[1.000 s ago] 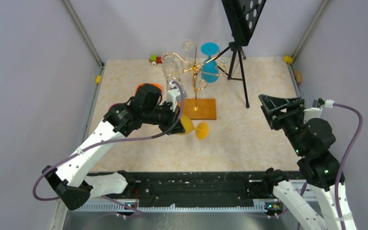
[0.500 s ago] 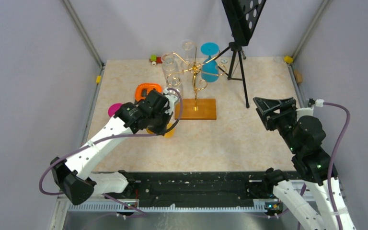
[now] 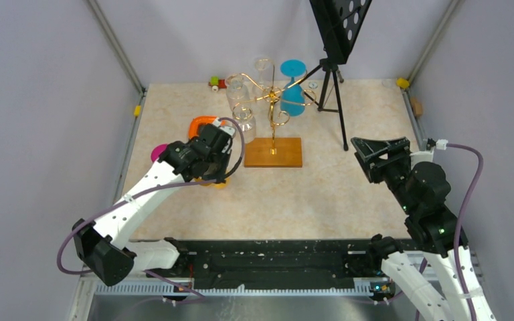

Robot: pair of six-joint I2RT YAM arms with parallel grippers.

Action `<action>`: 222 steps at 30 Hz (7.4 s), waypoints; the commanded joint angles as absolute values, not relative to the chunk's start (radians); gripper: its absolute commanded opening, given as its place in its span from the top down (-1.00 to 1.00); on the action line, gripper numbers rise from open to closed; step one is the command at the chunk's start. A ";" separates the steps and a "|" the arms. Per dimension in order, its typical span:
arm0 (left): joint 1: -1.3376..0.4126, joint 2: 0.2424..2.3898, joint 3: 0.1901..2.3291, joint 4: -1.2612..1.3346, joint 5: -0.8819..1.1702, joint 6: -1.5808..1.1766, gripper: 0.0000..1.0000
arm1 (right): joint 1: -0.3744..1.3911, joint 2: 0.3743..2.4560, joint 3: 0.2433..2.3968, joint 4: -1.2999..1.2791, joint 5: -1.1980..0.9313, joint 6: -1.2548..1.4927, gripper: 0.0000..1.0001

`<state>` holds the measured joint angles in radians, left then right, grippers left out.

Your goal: Take the wine glass off the wine glass rack

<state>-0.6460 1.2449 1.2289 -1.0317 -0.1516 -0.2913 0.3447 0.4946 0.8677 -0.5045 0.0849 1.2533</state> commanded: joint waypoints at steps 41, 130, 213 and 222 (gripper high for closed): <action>-0.360 1.267 1.229 -0.962 -0.115 -0.344 0.11 | 0.350 0.488 0.758 -0.326 -0.027 1.327 -0.21; -0.274 1.134 1.010 0.135 0.452 -1.319 0.56 | 0.350 0.494 0.732 -0.292 -0.069 1.324 -0.23; -0.230 1.257 1.251 0.171 0.566 -1.177 1.00 | 0.350 0.468 0.726 -0.324 -0.032 1.344 -0.21; -0.242 1.276 1.252 0.199 0.674 -1.180 1.00 | 0.350 0.469 0.724 -0.318 -0.040 1.341 -0.41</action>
